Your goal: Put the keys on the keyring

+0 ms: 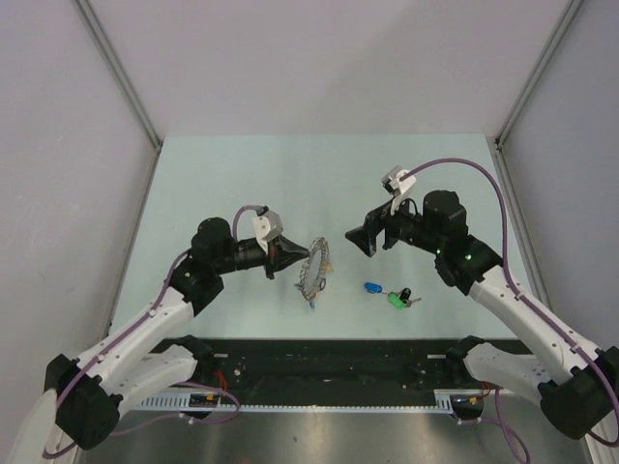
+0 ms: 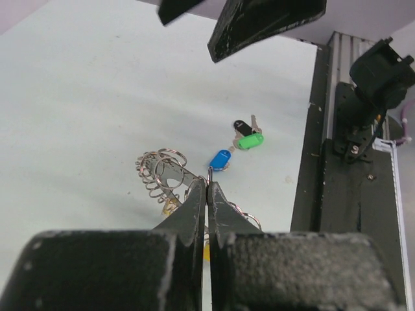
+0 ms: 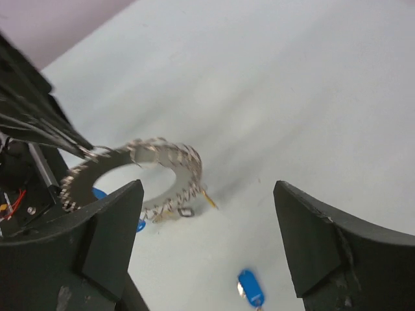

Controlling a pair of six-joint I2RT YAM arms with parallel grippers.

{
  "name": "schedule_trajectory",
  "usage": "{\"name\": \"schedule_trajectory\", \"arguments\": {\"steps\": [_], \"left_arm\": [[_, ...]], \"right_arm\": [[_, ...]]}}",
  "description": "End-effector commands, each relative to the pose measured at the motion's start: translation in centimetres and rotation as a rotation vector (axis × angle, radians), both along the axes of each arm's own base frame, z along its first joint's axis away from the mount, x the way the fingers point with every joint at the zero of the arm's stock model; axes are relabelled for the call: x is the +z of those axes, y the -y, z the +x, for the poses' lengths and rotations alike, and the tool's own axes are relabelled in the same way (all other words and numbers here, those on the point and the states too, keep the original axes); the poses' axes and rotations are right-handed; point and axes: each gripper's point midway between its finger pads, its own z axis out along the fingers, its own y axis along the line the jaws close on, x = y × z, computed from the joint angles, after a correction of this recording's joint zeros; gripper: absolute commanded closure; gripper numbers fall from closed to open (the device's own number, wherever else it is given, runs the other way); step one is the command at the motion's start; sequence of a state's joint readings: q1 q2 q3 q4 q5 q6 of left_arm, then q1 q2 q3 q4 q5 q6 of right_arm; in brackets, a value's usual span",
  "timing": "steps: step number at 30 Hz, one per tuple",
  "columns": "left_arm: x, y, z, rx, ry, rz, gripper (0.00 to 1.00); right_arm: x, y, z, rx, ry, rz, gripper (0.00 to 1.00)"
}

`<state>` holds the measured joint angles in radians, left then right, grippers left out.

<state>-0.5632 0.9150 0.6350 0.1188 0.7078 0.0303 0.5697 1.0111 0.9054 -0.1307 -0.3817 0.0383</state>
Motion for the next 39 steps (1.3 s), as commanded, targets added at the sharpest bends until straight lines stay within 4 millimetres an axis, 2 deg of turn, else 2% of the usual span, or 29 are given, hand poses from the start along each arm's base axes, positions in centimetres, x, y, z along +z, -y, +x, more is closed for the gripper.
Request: {"name": "schedule_trajectory", "arguments": {"steps": [1,2,3,5,6,10,14,15,17,19,21,26,30,34,39], "left_arm": [[3.3,-1.5,1.5,0.142,0.056,-0.093,1.0],[3.8,-1.9,1.4,0.166,0.056,-0.108,1.0],[3.7,-2.4,1.5,0.191,0.047,-0.106,1.0],[3.5,-3.4,2.2,0.267,0.034,-0.107,1.0],[3.8,-4.0,2.0,0.288,0.04,-0.112,1.0],[4.0,-5.7,2.2,0.374,0.05,-0.108,0.99],[4.1,-7.4,2.6,0.458,0.092,-0.087,1.0],[4.2,-7.6,2.7,0.473,0.101,-0.087,1.0],[4.1,-8.1,2.8,0.492,0.117,-0.081,1.0],[4.4,-8.4,3.0,0.505,0.137,-0.077,1.0],[3.8,-8.9,3.2,0.537,0.116,-0.055,1.0],[3.8,-8.9,3.1,0.534,0.117,-0.056,1.0],[3.5,-9.5,3.4,0.562,0.142,-0.026,1.0],[3.6,-9.3,3.3,0.55,0.145,-0.031,1.0],[3.2,-9.2,3.3,0.543,0.133,-0.02,1.0]], "right_arm": [[-2.9,3.2,0.4,-0.209,-0.179,-0.051,0.12],[-3.5,3.7,0.4,-0.239,-0.197,-0.064,0.12],[-5.0,4.1,0.0,-0.262,-0.251,-0.082,0.12],[-6.4,4.9,-0.2,-0.309,-0.298,-0.096,0.12],[-8.0,5.3,-0.6,-0.327,-0.34,-0.121,0.12],[-11.2,5.9,-1.5,-0.353,-0.428,-0.148,0.15],[-14.2,5.5,-1.8,-0.353,-0.47,-0.212,0.18],[-14.6,4.7,-2.2,-0.334,-0.46,-0.236,0.18],[-15.4,4.8,-2.0,-0.378,-0.425,-0.297,0.18],[-16.8,4.1,-2.3,-0.382,-0.423,-0.355,0.2],[-18.0,3.3,-2.8,-0.377,-0.431,-0.391,0.2],[-19.4,2.4,-2.9,-0.388,-0.418,-0.431,0.22],[-20.8,2.5,-2.8,-0.406,-0.431,-0.469,0.26],[-21.9,2.4,-2.7,-0.406,-0.436,-0.497,0.47],[-22.9,2.1,-2.8,-0.405,-0.435,-0.527,0.57]]}}
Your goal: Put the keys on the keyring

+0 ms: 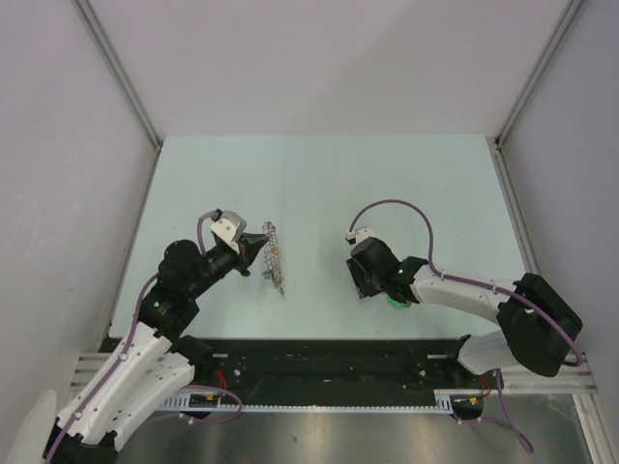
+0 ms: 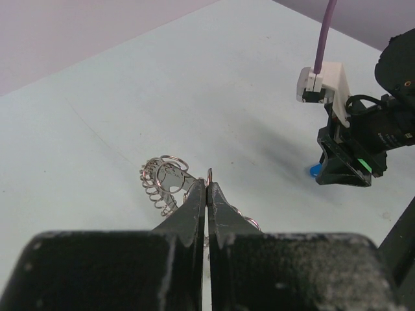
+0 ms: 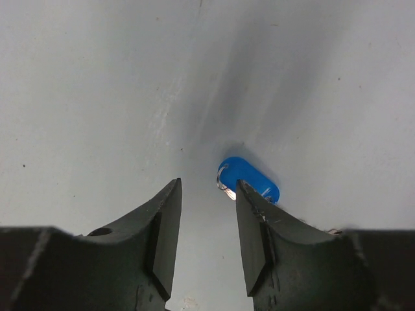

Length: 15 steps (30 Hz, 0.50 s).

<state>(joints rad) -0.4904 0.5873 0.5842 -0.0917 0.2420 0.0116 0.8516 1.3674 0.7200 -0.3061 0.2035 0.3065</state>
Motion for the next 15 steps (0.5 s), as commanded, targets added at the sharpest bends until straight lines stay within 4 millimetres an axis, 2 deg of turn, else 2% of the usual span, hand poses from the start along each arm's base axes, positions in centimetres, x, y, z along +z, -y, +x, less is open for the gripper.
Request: {"name": "schedule_trajectory", "arguments": {"steps": [1,6,15], "left_arm": [[1.7,-0.2,0.3,0.005,0.07,-0.013,1.0],[1.5,0.0,0.2,-0.002,0.063,-0.012,1.0],[1.1,0.1,0.3,-0.007,0.05,-0.005,1.0]], "right_arm": [[-0.2,-0.5,0.8,-0.017,0.04,-0.008,0.58],[-1.1,-0.4,0.7,-0.012,0.035,-0.044,0.65],[-1.8,-0.1,0.6,-0.017,0.033,-0.08,0.71]]}}
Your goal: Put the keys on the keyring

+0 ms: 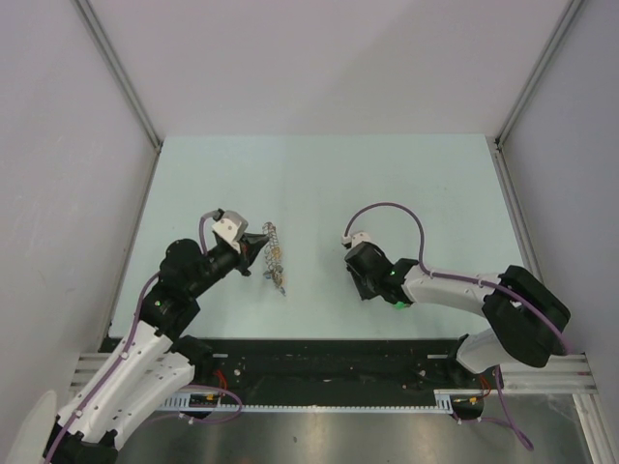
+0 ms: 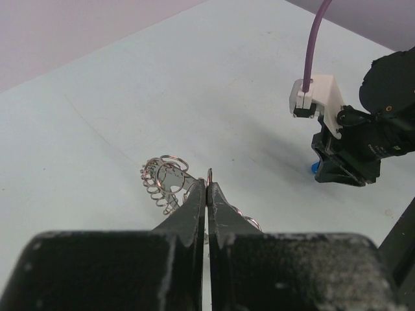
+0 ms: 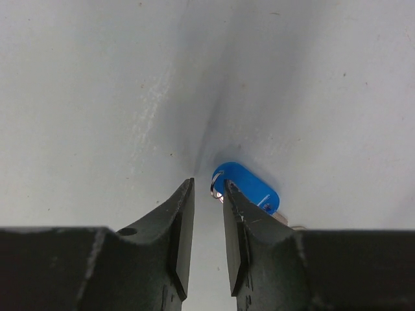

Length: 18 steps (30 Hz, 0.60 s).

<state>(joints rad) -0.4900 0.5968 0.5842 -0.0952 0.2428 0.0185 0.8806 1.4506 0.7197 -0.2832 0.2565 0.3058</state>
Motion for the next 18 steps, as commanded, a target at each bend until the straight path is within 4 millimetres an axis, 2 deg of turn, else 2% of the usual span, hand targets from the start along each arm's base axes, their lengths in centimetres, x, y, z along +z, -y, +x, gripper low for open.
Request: {"name": "schedule_trajectory", "arguments": {"steps": [1,6,13,18], "left_arm": [[1.55,0.06,0.2,-0.008,0.059,-0.018,1.0],[1.51,0.13,0.16,-0.012,0.058,-0.017,1.0],[1.43,0.16,0.15,-0.014,0.058,-0.014,0.99],[1.47,0.19,0.14,-0.015,0.057,-0.016,1.0]], "right_arm": [[0.11,-0.26,0.57,-0.013,0.041,-0.013,0.73],[-0.13,-0.24,0.49,-0.015,0.041,-0.025,0.77],[-0.28,-0.16,0.42,-0.026,0.044,-0.042,0.77],[-0.35,-0.17,0.35,-0.025,0.048,-0.054,0.87]]}}
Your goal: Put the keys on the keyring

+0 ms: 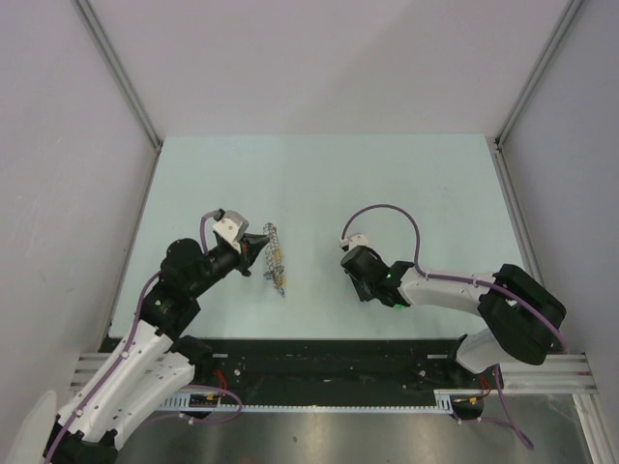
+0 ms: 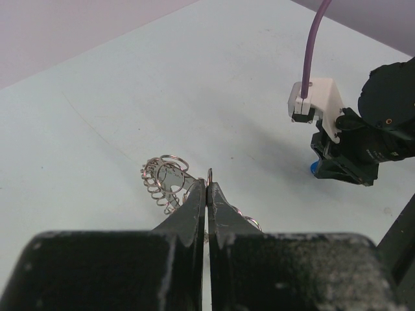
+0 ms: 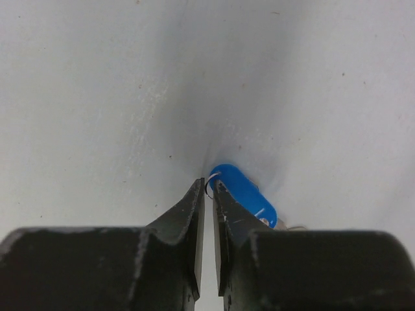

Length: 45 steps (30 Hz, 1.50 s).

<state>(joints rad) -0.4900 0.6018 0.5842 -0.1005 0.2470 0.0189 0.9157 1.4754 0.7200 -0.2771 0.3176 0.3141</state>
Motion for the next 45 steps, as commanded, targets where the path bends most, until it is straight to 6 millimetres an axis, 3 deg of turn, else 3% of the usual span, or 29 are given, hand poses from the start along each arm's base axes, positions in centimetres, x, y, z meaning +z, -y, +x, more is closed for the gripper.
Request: {"name": "schedule_trajectory", "arguments": {"steps": [1,6,12,21,24,29,32,36,40,45], "left_arm": [[1.6,0.1,0.2,-0.01,0.065,-0.02,1.0],[1.6,0.2,0.2,-0.013,0.065,-0.02,1.0],[1.7,0.3,0.1,-0.023,0.066,-0.022,0.99],[1.8,1.2,-0.8,-0.098,0.083,-0.019,1.0],[1.8,1.8,-1.4,-0.152,0.09,-0.02,1.0],[1.9,2.5,-2.2,-0.217,0.101,-0.02,1.0],[1.8,2.7,-2.3,-0.233,0.099,-0.017,1.0],[1.5,3.0,-2.4,-0.25,0.085,-0.012,1.0],[1.5,3.1,-2.4,-0.254,0.081,-0.014,0.99],[1.4,3.1,-2.3,-0.253,0.08,-0.014,0.99]], "right_arm": [[0.2,-0.2,0.4,-0.021,0.023,-0.01,0.89],[1.1,-0.6,0.6,-0.004,0.045,0.006,1.0],[4.4,-2.5,0.6,0.068,0.086,0.123,1.0],[12.2,-5.0,0.6,0.249,0.177,0.416,1.0],[15.3,-6.1,0.0,0.362,0.227,0.532,1.0],[18.6,-6.9,-1.1,0.515,0.272,0.719,1.0],[17.8,-5.8,0.6,0.42,0.244,0.719,1.0],[15.4,-5.9,-0.2,0.431,0.05,0.8,1.0],[10.8,-6.1,-0.4,0.347,-0.093,0.749,1.0],[10.2,-7.9,-0.9,0.382,-0.139,0.868,1.0]]}}
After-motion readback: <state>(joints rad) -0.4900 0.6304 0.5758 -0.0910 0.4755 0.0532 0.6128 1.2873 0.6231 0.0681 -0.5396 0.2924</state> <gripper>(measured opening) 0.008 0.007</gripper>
